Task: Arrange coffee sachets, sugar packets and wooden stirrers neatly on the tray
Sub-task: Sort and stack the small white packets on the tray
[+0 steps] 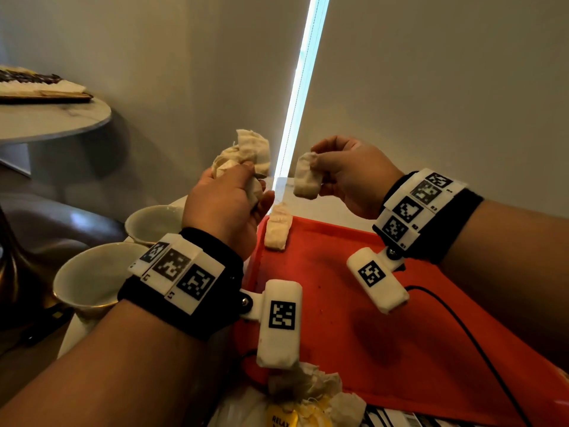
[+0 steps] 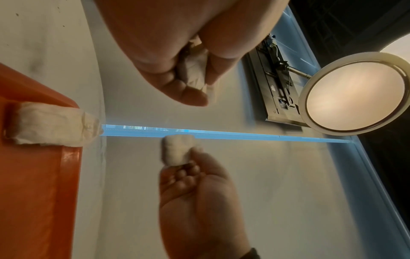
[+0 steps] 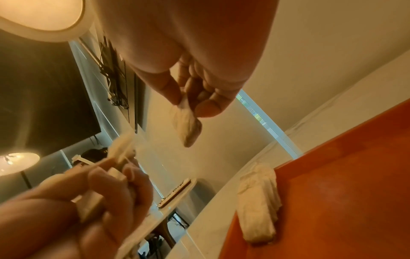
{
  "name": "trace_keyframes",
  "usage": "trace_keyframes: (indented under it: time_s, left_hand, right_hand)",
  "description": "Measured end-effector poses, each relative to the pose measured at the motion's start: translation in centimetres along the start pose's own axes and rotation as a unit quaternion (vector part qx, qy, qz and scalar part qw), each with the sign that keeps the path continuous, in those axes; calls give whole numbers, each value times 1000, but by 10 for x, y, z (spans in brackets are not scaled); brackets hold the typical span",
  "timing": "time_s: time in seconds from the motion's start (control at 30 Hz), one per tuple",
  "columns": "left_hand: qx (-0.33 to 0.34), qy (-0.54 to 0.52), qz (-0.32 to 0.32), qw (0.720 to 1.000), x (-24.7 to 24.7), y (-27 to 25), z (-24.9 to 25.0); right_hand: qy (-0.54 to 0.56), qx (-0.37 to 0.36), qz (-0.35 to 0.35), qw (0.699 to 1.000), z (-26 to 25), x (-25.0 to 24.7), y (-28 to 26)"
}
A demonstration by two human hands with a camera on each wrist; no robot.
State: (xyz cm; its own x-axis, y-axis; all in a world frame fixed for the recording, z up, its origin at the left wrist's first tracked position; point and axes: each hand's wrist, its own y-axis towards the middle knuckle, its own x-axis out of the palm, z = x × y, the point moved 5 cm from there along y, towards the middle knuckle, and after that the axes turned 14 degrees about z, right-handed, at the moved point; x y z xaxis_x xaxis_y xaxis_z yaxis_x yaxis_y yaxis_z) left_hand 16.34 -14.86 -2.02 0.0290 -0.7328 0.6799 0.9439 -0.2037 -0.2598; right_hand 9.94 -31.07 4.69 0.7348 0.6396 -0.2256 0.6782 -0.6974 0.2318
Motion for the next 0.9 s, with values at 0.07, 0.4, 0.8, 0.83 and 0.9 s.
trace_keyframes:
  time_s: [0.07,0.4,0.8,0.83,0.9]
  left_hand:
    - [3,-7,-1,1000,0,0,3]
    - [-12,7,3,1000,-1,-2,3]
    - [-16,4,5,1000,0,-1,2]
    - [-17,4,5,1000,0,-2,2]
    - [-17,5,6,1000,-1,-2,2]
  right_hand:
    - [-66,26,-24,997,11,5,-2]
    - [-261,105,-201,938,63,53,-11]
    - [-356,32,-102,929,61,51,4]
    - [-350,31,-99,931,61,50,4]
    - [-343,11,-84,936,58,47,5]
